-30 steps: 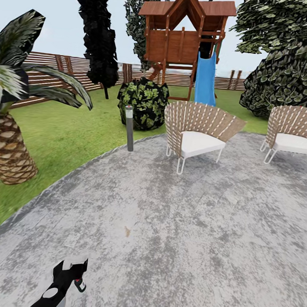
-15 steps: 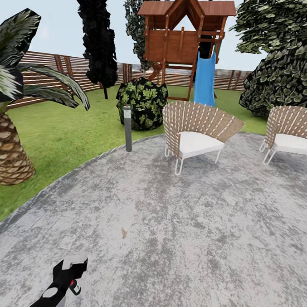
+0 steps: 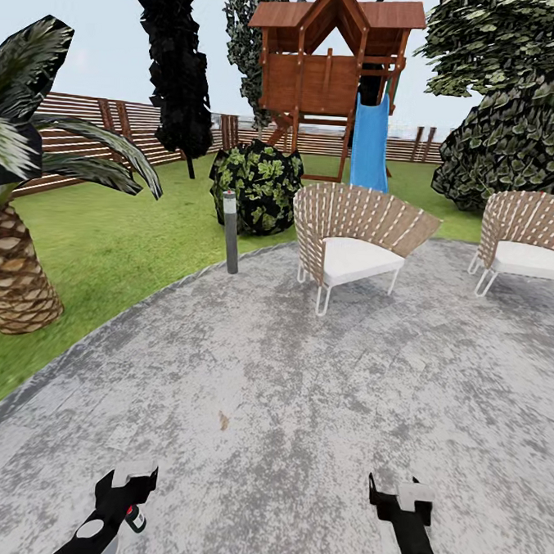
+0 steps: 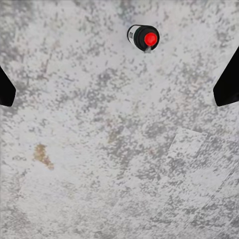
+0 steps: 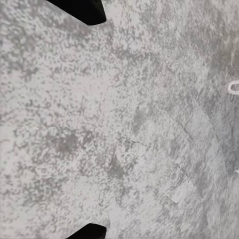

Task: In the garden, pick up the pesticide atomizer on the floor and spray pesticide onto both trees until each tree trunk is fully covered.

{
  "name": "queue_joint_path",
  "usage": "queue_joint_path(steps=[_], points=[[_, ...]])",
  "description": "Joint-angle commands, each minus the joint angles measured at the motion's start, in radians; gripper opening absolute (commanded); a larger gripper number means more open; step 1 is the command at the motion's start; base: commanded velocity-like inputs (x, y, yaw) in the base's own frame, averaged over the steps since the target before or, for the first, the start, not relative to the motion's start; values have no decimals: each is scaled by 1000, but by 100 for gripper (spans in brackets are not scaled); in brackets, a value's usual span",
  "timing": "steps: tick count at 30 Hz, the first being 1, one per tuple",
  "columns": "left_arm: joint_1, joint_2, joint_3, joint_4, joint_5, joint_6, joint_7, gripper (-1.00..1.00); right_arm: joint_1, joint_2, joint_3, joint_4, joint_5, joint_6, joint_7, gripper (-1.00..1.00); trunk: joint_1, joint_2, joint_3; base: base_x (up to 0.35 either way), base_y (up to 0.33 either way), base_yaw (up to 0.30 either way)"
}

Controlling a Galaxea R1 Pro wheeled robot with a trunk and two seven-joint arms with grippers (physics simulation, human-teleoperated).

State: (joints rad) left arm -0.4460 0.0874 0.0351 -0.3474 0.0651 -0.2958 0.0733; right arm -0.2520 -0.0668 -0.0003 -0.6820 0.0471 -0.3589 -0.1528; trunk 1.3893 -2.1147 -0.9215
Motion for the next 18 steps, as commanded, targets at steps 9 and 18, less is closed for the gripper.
queue_joint_path(steps=[9, 18], points=[[3, 0, 1, 1, 13, -3, 2, 100, -7, 1, 4, 27, 8, 5, -2, 100, 0, 0, -1, -8, 94, 0], [6, 0, -1, 1, 12, -2, 1, 100, -7, 1, 5, 32, 7, 5, -2, 100, 0, 0, -1, -4, 23, 0]])
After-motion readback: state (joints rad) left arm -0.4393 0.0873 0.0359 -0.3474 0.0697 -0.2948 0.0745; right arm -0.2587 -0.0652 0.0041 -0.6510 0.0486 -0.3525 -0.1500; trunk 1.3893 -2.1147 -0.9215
